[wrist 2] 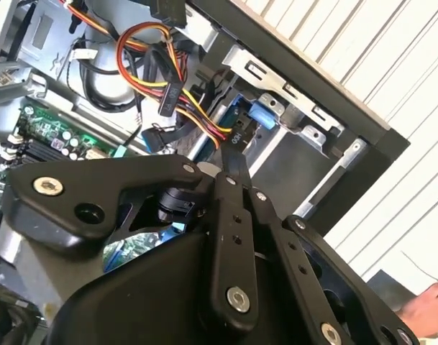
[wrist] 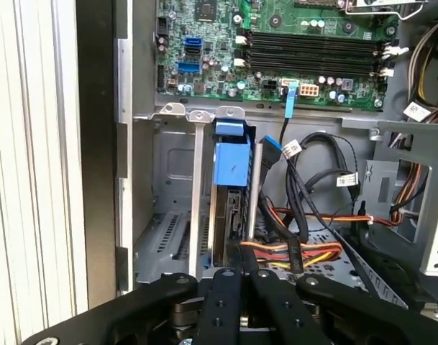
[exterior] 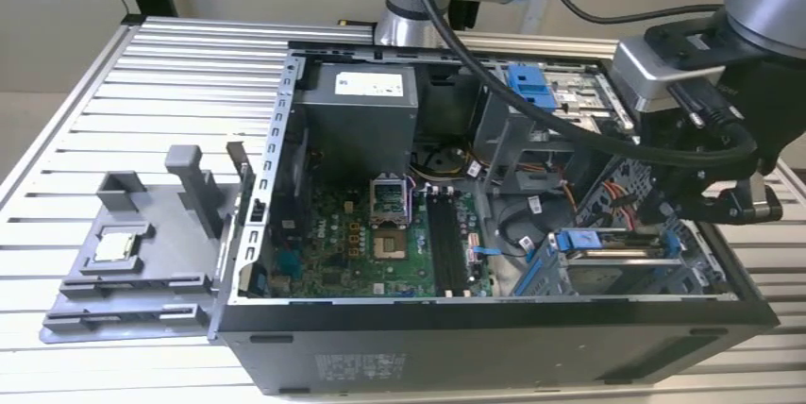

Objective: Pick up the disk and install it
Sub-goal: 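Insert the second disk wire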

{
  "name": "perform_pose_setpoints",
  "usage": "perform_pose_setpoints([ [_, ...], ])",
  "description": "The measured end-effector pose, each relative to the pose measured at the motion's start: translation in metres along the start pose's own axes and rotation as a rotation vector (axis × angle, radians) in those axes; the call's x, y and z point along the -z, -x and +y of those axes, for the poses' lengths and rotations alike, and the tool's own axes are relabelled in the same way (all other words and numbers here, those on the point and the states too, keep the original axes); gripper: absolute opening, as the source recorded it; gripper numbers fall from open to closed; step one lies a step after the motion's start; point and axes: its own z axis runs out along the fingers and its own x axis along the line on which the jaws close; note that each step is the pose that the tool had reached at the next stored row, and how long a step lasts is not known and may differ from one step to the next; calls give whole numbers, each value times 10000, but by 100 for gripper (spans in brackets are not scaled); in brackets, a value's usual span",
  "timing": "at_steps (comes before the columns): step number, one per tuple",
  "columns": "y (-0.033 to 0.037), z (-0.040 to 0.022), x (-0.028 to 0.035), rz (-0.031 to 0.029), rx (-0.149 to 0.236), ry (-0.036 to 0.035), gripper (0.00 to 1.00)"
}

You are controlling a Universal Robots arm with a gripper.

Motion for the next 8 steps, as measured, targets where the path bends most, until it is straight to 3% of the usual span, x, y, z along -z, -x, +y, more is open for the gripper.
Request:
perform_pose_setpoints([
  [8,0,7,-60,2,5,-11,0],
])
